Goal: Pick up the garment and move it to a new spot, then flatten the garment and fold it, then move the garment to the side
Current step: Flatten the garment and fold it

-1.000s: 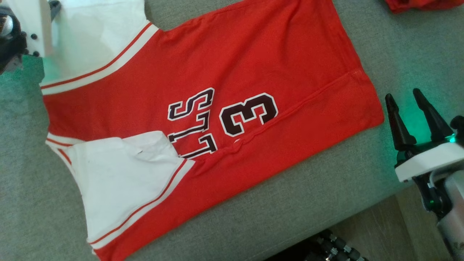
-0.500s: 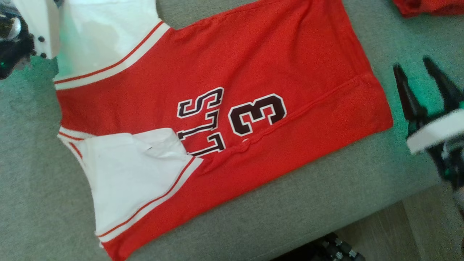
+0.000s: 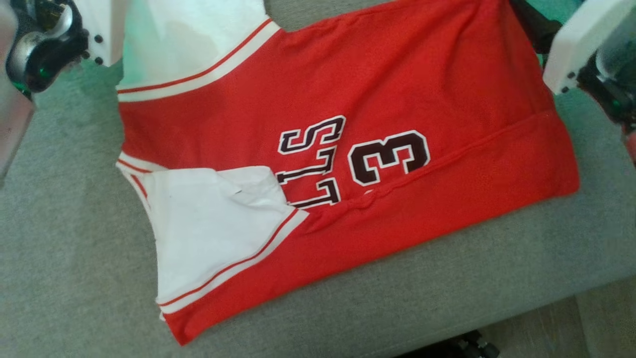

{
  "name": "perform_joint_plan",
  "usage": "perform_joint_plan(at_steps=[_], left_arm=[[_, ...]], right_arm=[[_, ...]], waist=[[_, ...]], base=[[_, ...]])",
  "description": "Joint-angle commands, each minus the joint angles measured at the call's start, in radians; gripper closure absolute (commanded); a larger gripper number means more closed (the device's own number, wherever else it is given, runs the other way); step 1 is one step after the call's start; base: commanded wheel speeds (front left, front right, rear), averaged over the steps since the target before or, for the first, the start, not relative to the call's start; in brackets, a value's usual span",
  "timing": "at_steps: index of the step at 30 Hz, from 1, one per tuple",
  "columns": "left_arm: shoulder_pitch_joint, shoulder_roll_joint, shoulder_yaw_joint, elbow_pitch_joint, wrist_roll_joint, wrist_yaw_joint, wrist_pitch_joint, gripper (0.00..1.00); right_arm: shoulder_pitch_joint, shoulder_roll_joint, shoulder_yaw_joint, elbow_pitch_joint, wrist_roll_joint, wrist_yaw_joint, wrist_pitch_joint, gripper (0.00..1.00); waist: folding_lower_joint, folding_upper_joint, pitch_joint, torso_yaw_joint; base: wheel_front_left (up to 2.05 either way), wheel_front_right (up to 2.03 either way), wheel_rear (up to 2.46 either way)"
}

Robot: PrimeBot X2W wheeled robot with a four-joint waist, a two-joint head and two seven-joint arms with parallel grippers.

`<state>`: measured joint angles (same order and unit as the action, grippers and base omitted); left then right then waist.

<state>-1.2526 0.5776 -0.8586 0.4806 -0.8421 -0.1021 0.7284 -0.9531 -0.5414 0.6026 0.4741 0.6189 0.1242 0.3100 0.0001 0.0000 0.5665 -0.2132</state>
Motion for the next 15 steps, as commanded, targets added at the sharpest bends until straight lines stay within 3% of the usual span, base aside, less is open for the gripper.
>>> perform_joint_plan(at_steps=[1, 5, 6, 8, 9, 10, 12, 13, 15], left_arm=[[-0.061, 0.028, 0.031, -0.018, 0.014, -0.006, -0.010, 1.00], [-0.068, 0.022, 0.022, -0.007, 0.011, -0.013, -0.021, 1.00], [-0.068, 0.022, 0.019, -0.004, 0.010, -0.015, -0.024, 1.00], [-0.070, 0.021, 0.016, 0.001, 0.008, -0.017, -0.028, 1.00], [-0.070, 0.020, 0.014, 0.003, 0.007, -0.017, -0.030, 1.00], [-0.070, 0.020, 0.014, 0.003, 0.007, -0.017, -0.030, 1.00], [-0.071, 0.019, 0.011, 0.007, 0.006, -0.019, -0.033, 1.00], [-0.072, 0.020, 0.009, 0.010, 0.005, -0.019, -0.034, 1.00], [-0.074, 0.022, 0.007, 0.015, 0.003, -0.021, -0.037, 1.00]], right_arm=[[-0.023, 0.002, 0.026, 0.020, 0.024, 0.007, 0.018, 0.00], [-0.078, 0.022, 0.075, 0.083, 0.069, 0.007, 0.020, 0.00], [-0.089, 0.022, 0.087, 0.097, 0.075, 0.007, 0.017, 0.05], [-0.107, 0.024, 0.109, 0.121, 0.087, 0.007, 0.006, 0.28], [-0.113, 0.025, 0.119, 0.131, 0.095, 0.007, 0.001, 0.56], [-0.113, 0.025, 0.119, 0.131, 0.095, 0.007, 0.001, 0.56], [-0.123, 0.023, 0.137, 0.152, 0.109, 0.007, -0.009, 0.92], [-0.128, 0.021, 0.144, 0.162, 0.115, 0.007, -0.014, 1.00], [-0.136, 0.017, 0.158, 0.181, 0.127, 0.007, -0.024, 1.00]], waist=[[-0.0001, 0.0000, 0.004, 0.014], [-0.0001, 0.0000, 0.005, 0.025], [-0.0001, 0.0000, 0.005, 0.027], [-0.0001, 0.0000, 0.006, 0.031], [-0.0001, 0.0000, 0.006, 0.033], [-0.0001, 0.0000, 0.006, 0.033], [-0.0001, 0.0000, 0.006, 0.035], [-0.0001, 0.0000, 0.006, 0.036], [-0.0001, 0.0000, 0.005, 0.036]], base=[[0.00, 0.00, 0.00], [0.00, 0.00, 0.00], [0.00, 0.00, 0.00], [0.00, 0.00, 0.00], [0.00, 0.00, 0.00], [0.00, 0.00, 0.00], [0.00, 0.00, 0.00], [0.00, 0.00, 0.00], [0.00, 0.00, 0.00]])
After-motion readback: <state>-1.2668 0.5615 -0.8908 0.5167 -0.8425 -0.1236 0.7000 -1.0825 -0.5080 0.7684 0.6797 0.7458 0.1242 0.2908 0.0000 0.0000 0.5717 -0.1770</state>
